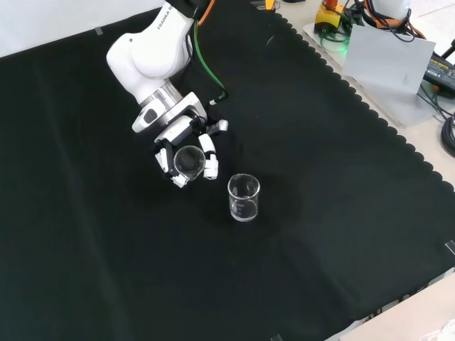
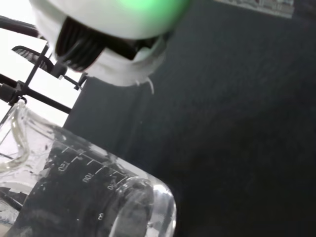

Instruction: Place the beaker back on the table.

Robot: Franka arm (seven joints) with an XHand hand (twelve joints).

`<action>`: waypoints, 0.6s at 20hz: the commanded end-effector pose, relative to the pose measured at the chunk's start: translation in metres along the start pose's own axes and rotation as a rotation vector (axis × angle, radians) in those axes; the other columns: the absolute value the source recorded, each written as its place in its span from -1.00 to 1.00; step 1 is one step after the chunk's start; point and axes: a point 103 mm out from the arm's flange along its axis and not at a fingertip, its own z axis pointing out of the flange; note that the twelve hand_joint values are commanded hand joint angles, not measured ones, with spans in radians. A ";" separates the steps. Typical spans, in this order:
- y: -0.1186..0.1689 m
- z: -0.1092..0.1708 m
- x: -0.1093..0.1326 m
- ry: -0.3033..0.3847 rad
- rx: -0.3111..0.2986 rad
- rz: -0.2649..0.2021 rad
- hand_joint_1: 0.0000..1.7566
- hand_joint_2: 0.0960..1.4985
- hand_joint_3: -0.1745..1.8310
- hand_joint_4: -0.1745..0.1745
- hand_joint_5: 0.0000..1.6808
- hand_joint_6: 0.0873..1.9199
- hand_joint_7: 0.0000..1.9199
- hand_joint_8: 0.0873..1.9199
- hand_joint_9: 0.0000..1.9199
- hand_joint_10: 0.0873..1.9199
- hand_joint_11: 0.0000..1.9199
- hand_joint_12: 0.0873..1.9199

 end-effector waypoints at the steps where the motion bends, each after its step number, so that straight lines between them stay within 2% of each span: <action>1: -0.003 0.000 -0.001 -0.003 0.008 0.013 0.26 -0.13 -0.16 0.71 0.37 -0.12 0.66 -0.54 0.64 -0.65 0.37 -0.20; 6: -0.003 0.002 -0.003 0.007 0.020 0.017 0.26 -0.10 -0.18 0.62 0.35 -0.09 0.62 -0.56 0.61 -0.64 0.31 -0.16; 12: -0.005 0.000 -0.005 0.013 0.031 0.023 0.27 -0.10 -0.15 0.22 0.32 -0.04 0.54 -0.49 0.49 -0.49 0.21 -0.06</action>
